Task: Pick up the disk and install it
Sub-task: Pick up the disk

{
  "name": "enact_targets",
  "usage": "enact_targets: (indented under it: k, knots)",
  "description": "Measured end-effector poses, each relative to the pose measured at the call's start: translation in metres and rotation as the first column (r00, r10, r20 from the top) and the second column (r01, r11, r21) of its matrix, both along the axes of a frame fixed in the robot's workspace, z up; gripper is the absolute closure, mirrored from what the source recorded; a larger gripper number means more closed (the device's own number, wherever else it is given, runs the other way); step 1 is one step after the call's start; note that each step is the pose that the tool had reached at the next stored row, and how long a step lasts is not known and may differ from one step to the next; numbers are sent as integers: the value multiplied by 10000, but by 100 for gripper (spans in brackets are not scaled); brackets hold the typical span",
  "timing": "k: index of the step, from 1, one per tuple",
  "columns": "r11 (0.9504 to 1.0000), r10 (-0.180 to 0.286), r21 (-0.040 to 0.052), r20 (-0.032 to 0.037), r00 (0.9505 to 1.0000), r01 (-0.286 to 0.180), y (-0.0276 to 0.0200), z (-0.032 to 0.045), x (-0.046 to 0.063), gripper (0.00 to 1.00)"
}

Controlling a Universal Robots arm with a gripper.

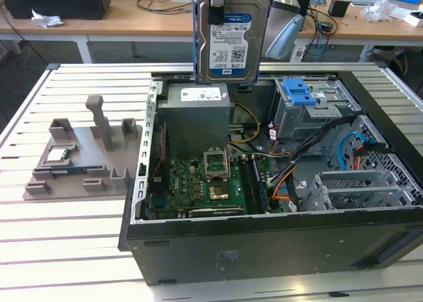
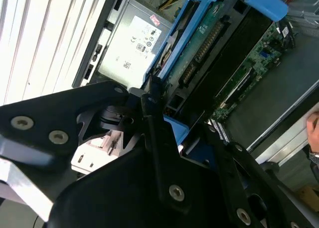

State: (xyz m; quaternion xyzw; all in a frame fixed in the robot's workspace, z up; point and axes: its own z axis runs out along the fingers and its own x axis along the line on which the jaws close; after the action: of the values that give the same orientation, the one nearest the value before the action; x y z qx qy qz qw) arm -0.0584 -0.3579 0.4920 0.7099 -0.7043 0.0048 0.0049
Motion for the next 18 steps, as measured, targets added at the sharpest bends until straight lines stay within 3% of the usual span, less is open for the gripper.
enact_targets:
  k: [7,18]
  knots:
    - [10000,2,1,0,10000,-2,-110,-2,150,64]
    - [10000,2,0,0,10000,-2,-229,-4,329,64]
